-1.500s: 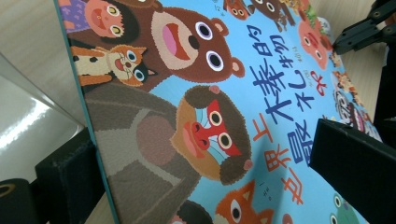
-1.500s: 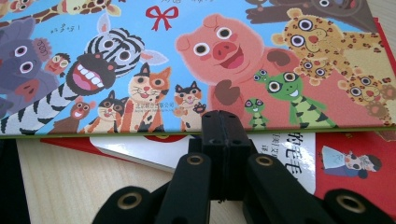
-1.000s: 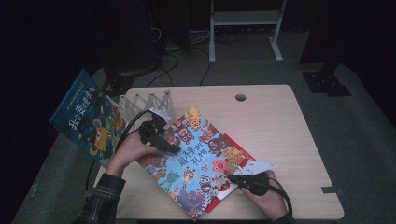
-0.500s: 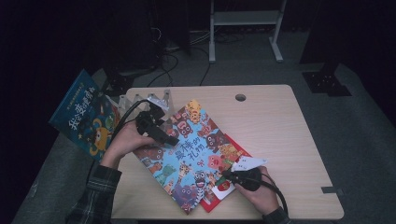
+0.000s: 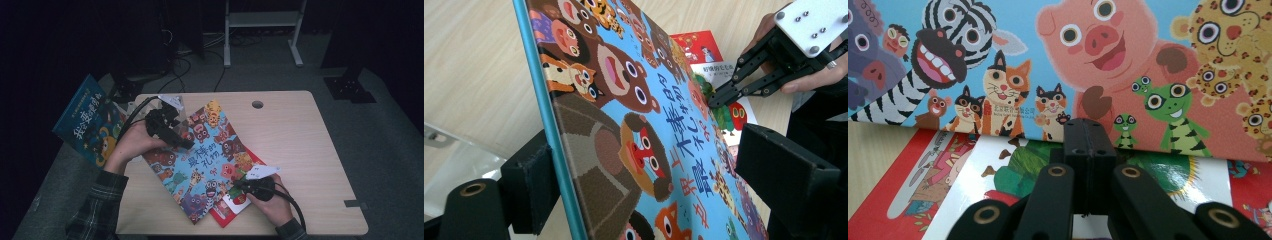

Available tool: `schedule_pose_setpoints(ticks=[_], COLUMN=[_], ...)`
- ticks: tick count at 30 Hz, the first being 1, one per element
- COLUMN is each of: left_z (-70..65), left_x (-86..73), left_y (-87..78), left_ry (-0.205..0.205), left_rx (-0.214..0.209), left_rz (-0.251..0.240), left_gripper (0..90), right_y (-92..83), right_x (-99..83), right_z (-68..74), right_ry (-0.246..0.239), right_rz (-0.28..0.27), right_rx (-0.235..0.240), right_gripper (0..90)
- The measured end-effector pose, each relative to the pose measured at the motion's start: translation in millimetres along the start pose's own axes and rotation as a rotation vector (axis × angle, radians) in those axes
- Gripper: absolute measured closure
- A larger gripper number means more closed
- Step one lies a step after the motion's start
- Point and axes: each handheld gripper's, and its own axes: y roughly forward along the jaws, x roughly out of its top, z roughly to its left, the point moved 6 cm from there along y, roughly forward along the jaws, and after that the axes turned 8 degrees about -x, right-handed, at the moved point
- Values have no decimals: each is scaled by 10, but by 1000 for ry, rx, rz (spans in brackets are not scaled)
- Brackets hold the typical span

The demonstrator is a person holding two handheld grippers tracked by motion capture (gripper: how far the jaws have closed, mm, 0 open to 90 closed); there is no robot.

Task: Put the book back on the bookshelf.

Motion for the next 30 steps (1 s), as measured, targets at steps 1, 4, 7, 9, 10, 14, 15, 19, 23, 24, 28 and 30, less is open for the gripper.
schedule_pose_setpoints(ticks=[1,4,7,9,10,14,15,19,23,24,28,30], left_z=[-11,-75,-144,-172,-173,-194,-211,-269,-226,-219,-204,-204], left_x=[11,63,118,143,146,149,153,166,154,151,153,173], left_y=[-1,-23,-59,-79,-81,-100,-100,-23,-8,-17,-24,-23], left_ry=[3,24,51,59,55,55,57,95,62,56,16,21], left_rx=[7,8,-3,13,23,27,13,-8,26,23,19,13], left_rz=[1,-6,-25,-19,-11,-9,-14,21,52,52,63,64], left_gripper=[151,168,222,258,276,328,348,443,508,530,574,591], right_y=[3,8,18,28,35,55,62,87,89,88,88,83], right_x=[3,5,10,19,26,44,48,64,64,64,66,65], right_z=[2,2,12,44,52,60,61,78,85,85,93,103], right_ry=[-2,5,16,28,22,15,12,-3,-9,-10,-20,-22], right_rz=[1,-2,-6,-8,-11,-13,-15,-12,-14,-14,-14,-10], right_rx=[-1,3,19,34,25,15,11,-7,-13,-14,-20,-22], right_gripper=[892,891,892,892,892,892,892,892,892,892,890,889])
